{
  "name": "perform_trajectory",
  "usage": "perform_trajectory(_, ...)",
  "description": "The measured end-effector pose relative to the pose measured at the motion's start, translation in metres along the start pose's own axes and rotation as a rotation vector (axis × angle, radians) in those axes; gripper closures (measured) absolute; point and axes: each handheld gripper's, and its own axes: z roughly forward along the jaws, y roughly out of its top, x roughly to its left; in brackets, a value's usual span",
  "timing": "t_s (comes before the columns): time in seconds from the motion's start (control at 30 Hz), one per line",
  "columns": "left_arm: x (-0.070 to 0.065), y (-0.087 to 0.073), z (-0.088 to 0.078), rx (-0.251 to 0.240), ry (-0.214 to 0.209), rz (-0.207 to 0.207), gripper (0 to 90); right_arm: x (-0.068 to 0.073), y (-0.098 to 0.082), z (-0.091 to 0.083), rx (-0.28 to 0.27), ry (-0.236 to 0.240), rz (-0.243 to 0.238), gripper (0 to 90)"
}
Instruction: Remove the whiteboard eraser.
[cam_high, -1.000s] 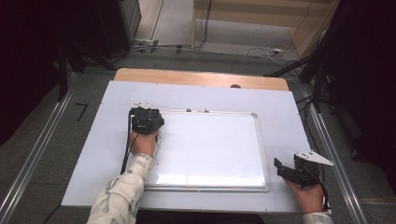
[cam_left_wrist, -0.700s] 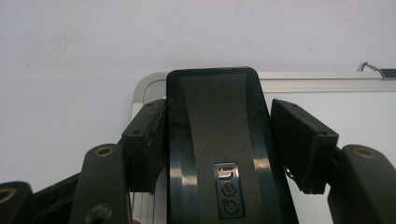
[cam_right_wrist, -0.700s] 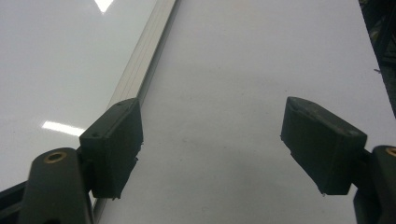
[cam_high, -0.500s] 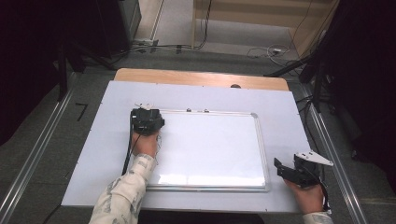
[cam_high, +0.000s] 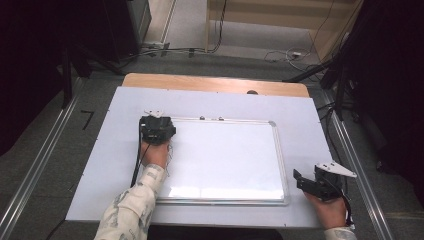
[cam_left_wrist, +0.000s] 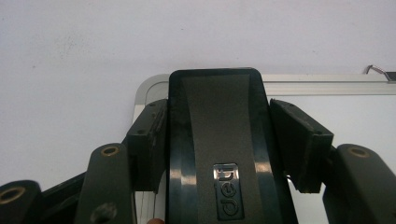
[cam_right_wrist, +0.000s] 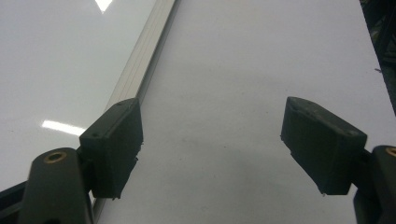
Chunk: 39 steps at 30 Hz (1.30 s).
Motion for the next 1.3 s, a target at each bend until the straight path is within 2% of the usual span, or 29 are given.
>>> perform_trajectory(0.1, 0.001, 0.000, -0.001, -0.008, 0.000, 0.006, 41.0, 0.000, 0.000, 0.000, 0.001, -0.001, 0.001, 19.7)
perform_trajectory(0.2, 0.002, 0.004, -0.007, -0.037, -0.003, 0.011, 41.0, 0.000, 0.000, 0.001, 0.002, -0.001, -0.002, 19.6)
perform_trajectory(0.33, 0.004, 0.008, -0.018, -0.053, -0.028, 0.009, 41.0, 0.000, 0.000, 0.001, 0.005, -0.001, -0.003, 19.6)
perform_trajectory(0.47, 0.007, 0.007, -0.030, -0.070, -0.054, 0.028, 41.0, 0.000, 0.000, 0.000, 0.004, -0.003, -0.002, 19.6)
perform_trajectory(0.73, 0.016, -0.015, -0.061, -0.098, -0.139, 0.051, 40.9, 0.001, 0.000, 0.001, 0.003, -0.003, -0.006, 19.7)
perform_trajectory(0.87, 0.021, -0.021, -0.075, -0.117, -0.166, 0.057, 40.9, 0.002, 0.000, 0.001, 0.004, -0.006, -0.006, 19.6)
perform_trajectory(1.0, 0.024, -0.025, -0.086, -0.136, -0.176, 0.066, 40.9, 0.003, 0.001, 0.000, 0.005, -0.006, -0.007, 19.6)
perform_trajectory(1.3, 0.032, -0.037, -0.096, -0.127, -0.185, 0.068, 40.9, 0.003, 0.000, 0.000, 0.005, -0.001, -0.007, 19.6)
